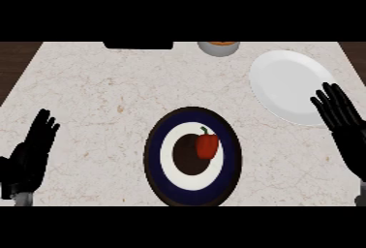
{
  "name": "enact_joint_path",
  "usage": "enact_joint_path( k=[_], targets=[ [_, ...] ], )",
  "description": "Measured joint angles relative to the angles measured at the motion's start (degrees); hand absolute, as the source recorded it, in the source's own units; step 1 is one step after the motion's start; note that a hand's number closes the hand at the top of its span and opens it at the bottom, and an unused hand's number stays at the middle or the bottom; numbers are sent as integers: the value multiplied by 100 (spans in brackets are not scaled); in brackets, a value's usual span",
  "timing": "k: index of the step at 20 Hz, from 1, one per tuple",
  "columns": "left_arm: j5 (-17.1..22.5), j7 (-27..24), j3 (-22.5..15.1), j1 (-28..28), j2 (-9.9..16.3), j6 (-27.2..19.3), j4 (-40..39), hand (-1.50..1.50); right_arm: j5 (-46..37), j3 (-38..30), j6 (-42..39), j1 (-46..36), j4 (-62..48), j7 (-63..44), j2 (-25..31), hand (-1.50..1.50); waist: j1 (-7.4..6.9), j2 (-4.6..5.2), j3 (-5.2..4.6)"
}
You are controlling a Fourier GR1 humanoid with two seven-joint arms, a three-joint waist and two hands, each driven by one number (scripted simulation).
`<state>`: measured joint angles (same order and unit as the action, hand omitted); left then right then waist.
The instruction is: Pick the bell pepper from the plate and place it in the plate
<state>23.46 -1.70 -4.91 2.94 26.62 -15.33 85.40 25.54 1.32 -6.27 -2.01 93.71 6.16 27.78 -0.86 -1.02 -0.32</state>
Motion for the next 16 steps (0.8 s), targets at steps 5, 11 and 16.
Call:
enact_joint_path(
  k=[5,11,16],
  targets=[
    [-265,229,-153,-468,61,104,-113,0,-247,471,-229,-1000,-572,-115,-344,150,-35,102,26],
    [-435,533,-457,-825,34,192,-178,0,-1561,671,484,-1304,-956,549,-360,-150,46,123,10],
    [-549,614,-509,-1161,-110,340,-538,0,-2143,1001,576,-1276,-2092,1811,-967,-150,43,133,30]
  ],
)
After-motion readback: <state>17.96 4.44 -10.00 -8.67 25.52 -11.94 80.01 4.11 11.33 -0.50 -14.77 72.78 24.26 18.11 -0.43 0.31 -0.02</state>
